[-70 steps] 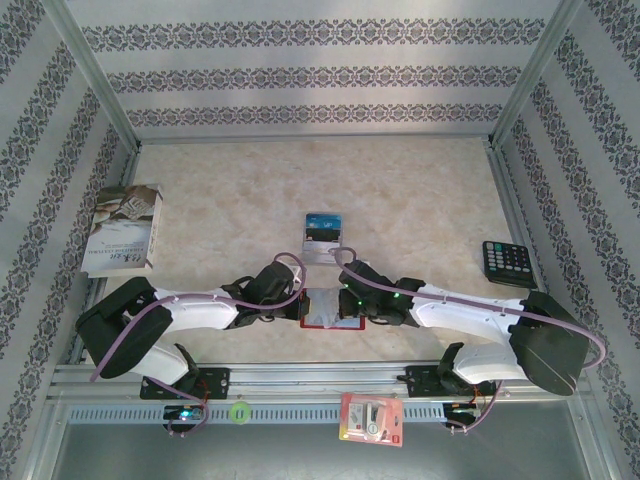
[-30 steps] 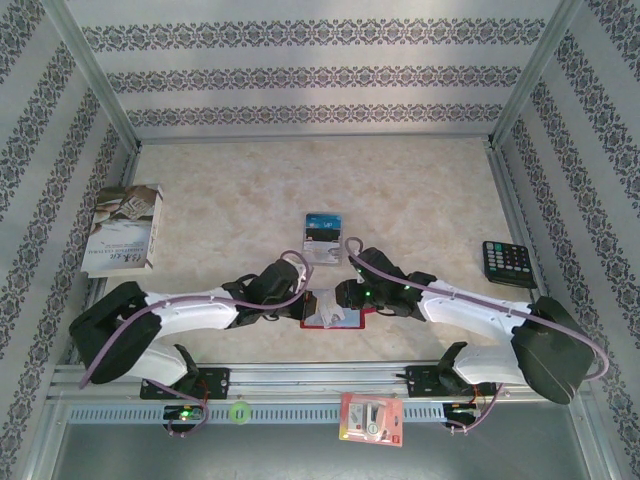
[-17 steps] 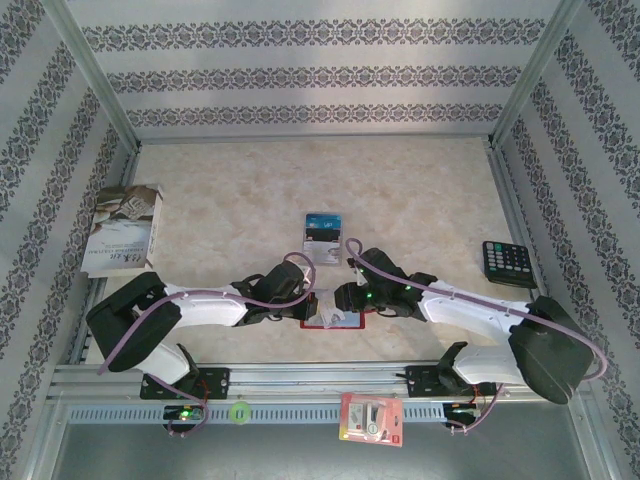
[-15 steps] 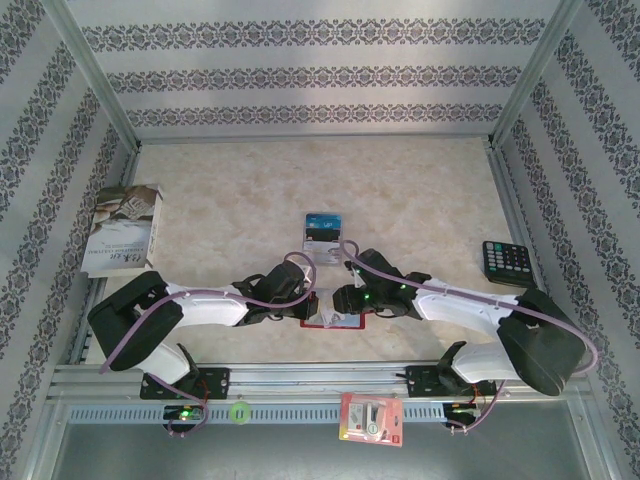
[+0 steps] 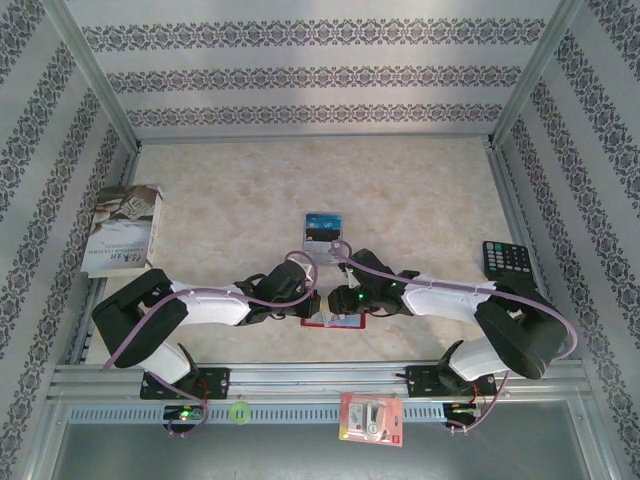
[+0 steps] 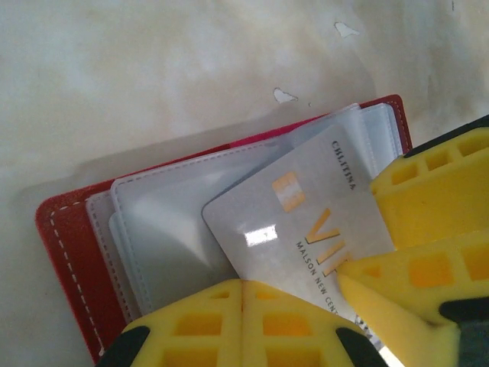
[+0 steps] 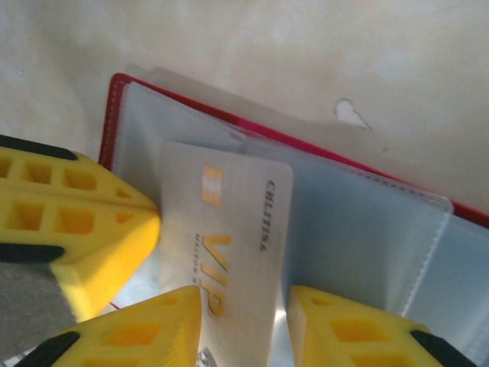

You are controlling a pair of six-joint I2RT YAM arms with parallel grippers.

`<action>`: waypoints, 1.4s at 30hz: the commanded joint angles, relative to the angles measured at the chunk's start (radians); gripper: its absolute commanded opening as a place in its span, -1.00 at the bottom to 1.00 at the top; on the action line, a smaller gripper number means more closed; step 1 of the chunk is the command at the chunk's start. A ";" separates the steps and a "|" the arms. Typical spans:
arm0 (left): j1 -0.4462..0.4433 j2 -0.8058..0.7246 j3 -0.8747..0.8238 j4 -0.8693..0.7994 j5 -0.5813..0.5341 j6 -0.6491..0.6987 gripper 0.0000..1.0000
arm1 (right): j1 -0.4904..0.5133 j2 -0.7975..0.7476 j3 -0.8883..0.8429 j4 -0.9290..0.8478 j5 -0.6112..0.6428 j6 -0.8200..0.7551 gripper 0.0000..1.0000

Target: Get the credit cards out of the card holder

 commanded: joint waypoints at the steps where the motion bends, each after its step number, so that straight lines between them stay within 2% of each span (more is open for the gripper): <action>1: -0.007 0.048 -0.024 -0.058 -0.022 -0.014 -1.00 | 0.006 0.012 0.009 0.031 -0.030 0.009 -0.34; 4: -0.007 0.048 -0.021 -0.064 -0.021 -0.013 -1.00 | 0.005 -0.008 0.004 0.020 -0.014 0.012 -0.41; 10: 0.000 0.016 -0.025 -0.090 -0.027 -0.001 -1.00 | -0.006 -0.092 -0.015 -0.051 0.070 0.007 -0.74; 19: 0.023 -0.016 -0.042 -0.095 -0.004 0.017 -1.00 | -0.037 -0.263 -0.027 -0.176 0.141 -0.031 -0.79; 23: 0.029 -0.056 -0.024 -0.098 0.036 0.033 -1.00 | -0.042 -0.347 0.008 -0.186 0.121 -0.120 -0.93; 25: 0.031 -0.089 -0.010 -0.110 0.049 0.041 -0.82 | -0.042 -0.357 0.047 -0.208 0.132 -0.176 -1.00; 27: 0.034 -0.133 -0.003 -0.135 0.045 0.044 -0.55 | -0.048 -0.346 0.094 -0.222 0.120 -0.229 -1.00; 31: 0.050 -0.247 -0.016 -0.185 0.034 0.043 -0.25 | -0.069 -0.273 0.226 -0.266 0.101 -0.359 -1.00; 35: 0.082 -0.402 -0.063 -0.242 0.027 0.031 0.08 | -0.074 -0.148 0.378 -0.324 0.169 -0.571 -1.00; 39: 0.109 -0.542 -0.103 -0.330 0.014 0.026 0.39 | -0.093 -0.019 0.511 -0.381 0.180 -0.784 -1.00; 40: 0.114 -0.568 -0.110 -0.352 0.014 0.024 0.58 | -0.098 0.014 0.545 -0.402 0.165 -0.839 -1.00; 42: 0.122 -0.615 -0.125 -0.386 0.013 0.017 0.80 | -0.100 0.062 0.598 -0.432 0.147 -0.941 -1.00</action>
